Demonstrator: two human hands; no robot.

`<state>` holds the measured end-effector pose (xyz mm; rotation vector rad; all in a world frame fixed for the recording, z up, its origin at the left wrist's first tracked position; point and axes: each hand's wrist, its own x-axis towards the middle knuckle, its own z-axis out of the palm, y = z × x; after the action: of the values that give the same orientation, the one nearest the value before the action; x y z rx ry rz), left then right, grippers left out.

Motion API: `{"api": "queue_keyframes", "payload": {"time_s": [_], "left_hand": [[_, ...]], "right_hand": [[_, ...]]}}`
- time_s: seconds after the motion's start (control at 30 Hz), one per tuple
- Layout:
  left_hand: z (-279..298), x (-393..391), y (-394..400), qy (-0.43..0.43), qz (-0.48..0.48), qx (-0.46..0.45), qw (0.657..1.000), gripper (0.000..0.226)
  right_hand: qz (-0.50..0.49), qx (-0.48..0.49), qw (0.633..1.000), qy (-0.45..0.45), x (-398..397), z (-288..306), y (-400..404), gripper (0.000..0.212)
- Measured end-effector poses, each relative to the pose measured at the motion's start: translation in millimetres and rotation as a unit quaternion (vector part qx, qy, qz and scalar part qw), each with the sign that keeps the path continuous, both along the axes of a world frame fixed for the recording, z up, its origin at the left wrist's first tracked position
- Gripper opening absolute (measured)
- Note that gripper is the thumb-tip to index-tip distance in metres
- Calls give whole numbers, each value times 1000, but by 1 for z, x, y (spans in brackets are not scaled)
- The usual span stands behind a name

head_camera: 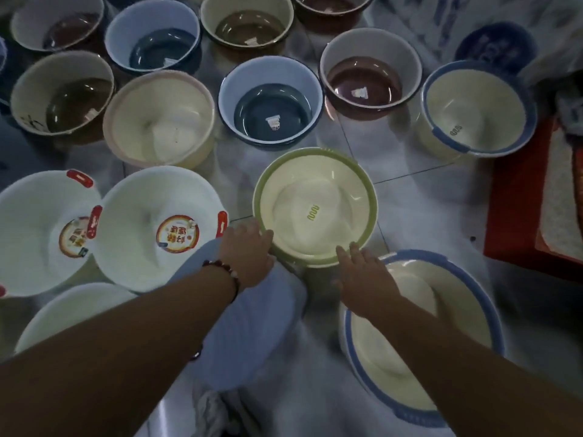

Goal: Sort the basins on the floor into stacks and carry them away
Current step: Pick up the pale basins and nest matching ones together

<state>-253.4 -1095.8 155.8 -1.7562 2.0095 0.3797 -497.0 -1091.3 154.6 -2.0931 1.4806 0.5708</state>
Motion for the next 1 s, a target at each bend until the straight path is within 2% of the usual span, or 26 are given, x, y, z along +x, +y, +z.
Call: {"api": "queue_keyframes", "payload": {"time_s": [0.03,0.07,0.1,0.13,0.17,0.2,0.23,0.33,0.4,0.43,0.5,0.6,0.67,0.7,0.77,0.8,0.83,0.9,0.93,1.0], "left_hand": [[-12,9,-7,-13,-22,6,1000,50],[-22,15,-14,-25,-43,5,999,49],[-34,21,-20,-31,-59,5,998,47],[-42,24,-26,-22,-61,9,998,45],[-51,27,-32,-8,-45,22,999,44],[-60,29,-38,10,-13,45,999,44],[-70,30,-44,34,22,72,997,45],[-91,29,-51,91,117,117,982,45],[-95,27,-52,91,130,129,979,38],[-97,28,-55,90,128,143,977,35],[-95,29,-58,91,109,186,972,35],[-86,22,-53,55,22,213,975,26],[-80,16,-44,24,52,161,985,53],[-78,11,-43,35,80,120,989,62],[-74,-1,-50,122,158,83,976,62],[-72,-9,-57,187,216,84,955,60],[-68,-20,-64,253,290,89,919,57],[-57,-42,-75,348,415,68,838,56],[-49,-52,-76,371,451,47,810,56],[-33,-64,-76,396,479,-4,784,55]], "right_hand": [[-68,48,996,-14,14,-12,-5,72],[-177,99,978,-52,26,-26,-10,72],[-322,148,929,-108,39,-36,-14,69],[-459,191,852,-163,50,-46,-17,62],[-572,230,756,-221,60,-57,-20,56],[-649,246,671,-262,67,-68,-21,53],[-689,241,621,-285,71,-80,-21,53],[-746,224,532,-332,72,-111,-28,50],[-774,239,464,-358,67,-124,-33,41],[-785,238,447,-356,62,-127,-36,33],[-795,228,448,-339,53,-129,-44,25],[-782,264,440,-355,41,-117,-59,32],[-776,278,426,-373,36,-105,-69,32],[-774,272,419,-388,35,-99,-75,37],[-769,245,424,-411,31,-86,-85,53],[-767,235,433,-410,27,-81,-88,57],[-765,231,442,-408,20,-73,-89,56],[-761,220,452,-410,0,-53,-87,38],[-761,210,454,-413,-15,-41,-82,27],[-751,197,472,-419,-53,-12,-63,18]]}}
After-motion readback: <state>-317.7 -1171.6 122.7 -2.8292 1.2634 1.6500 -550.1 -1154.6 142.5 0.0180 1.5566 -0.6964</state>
